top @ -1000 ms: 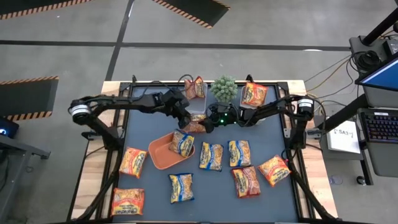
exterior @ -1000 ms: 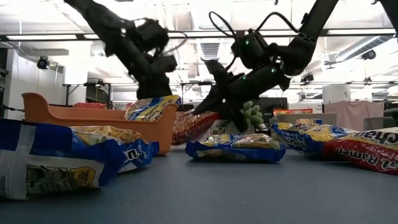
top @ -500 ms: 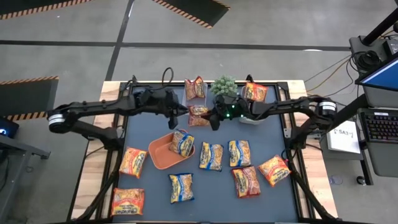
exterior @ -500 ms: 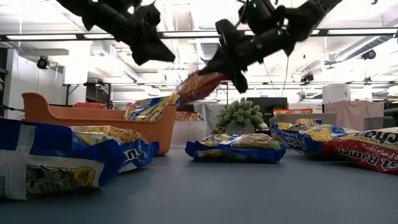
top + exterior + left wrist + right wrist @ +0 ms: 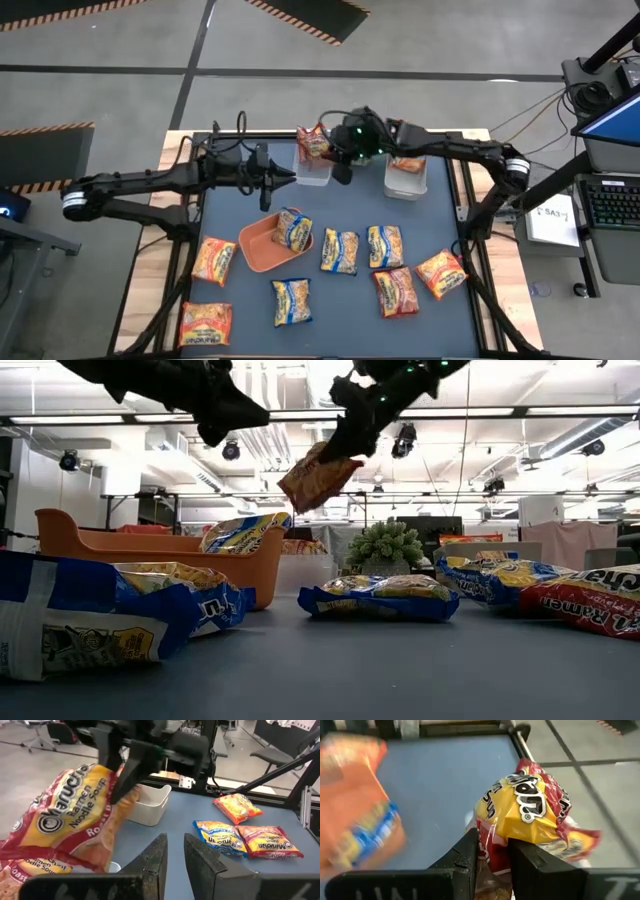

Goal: Sort Maruchan noodles
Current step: Put the red noodle pack into the transparent bin

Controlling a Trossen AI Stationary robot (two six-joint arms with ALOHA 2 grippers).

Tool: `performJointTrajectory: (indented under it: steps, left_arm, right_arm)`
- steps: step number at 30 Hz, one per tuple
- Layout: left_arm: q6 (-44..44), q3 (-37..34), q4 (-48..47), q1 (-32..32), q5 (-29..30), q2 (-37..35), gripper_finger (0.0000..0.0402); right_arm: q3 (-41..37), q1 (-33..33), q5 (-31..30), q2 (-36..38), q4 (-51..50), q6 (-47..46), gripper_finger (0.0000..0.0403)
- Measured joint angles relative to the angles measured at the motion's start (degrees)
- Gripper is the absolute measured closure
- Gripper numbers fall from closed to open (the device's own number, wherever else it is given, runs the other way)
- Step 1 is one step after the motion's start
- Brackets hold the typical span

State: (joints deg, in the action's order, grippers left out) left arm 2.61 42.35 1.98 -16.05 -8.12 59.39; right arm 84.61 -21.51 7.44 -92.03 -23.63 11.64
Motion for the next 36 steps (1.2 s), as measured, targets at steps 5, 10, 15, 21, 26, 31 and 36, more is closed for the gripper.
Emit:
performJointTrajectory:
  steps: [5, 10, 15, 21, 26, 31, 36]
  left_arm:
    - [-0.1, -0.2, -0.1, 0.0, 0.0, -0.9, 0.0355]
    - [-0.5, -0.2, 0.5, 0.2, 0.0, -2.2, 0.0355]
    - [-1.6, -0.2, 0.4, 0.3, 0.0, -3.9, 0.0355]
    - [-2.7, -0.5, 0.4, 0.3, 0.0, -4.6, 0.0355]
    - [-2.8, -0.5, 0.5, 0.3, 0.0, -4.3, 0.0355]
    - [-3.2, -0.8, 0.6, 0.3, 0.0, -4.3, 0.0355]
    - [-3.4, -0.9, 0.6, 0.3, 0.0, -4.3, 0.0355]
  right_arm:
    - [9.6, -1.8, -0.1, -7.6, -6.6, 15.9, 0.0332]
    - [17.5, -2.7, -0.6, -15.4, -14.4, 27.6, 0.0332]
    - [25.1, -2.7, -6.6, -22.2, -23.2, 34.2, 0.0332]
    - [33.3, -2.7, -13.8, -29.6, -30.9, 39.1, 0.0333]
    - [37.0, -2.7, -15.0, -32.9, -33.5, 42.0, 0.0333]
    - [37.3, -2.6, -14.9, -33.3, -33.7, 45.1, 0.0333]
    - [37.3, -2.6, -14.9, -33.2, -32.4, 46.2, 0.0327]
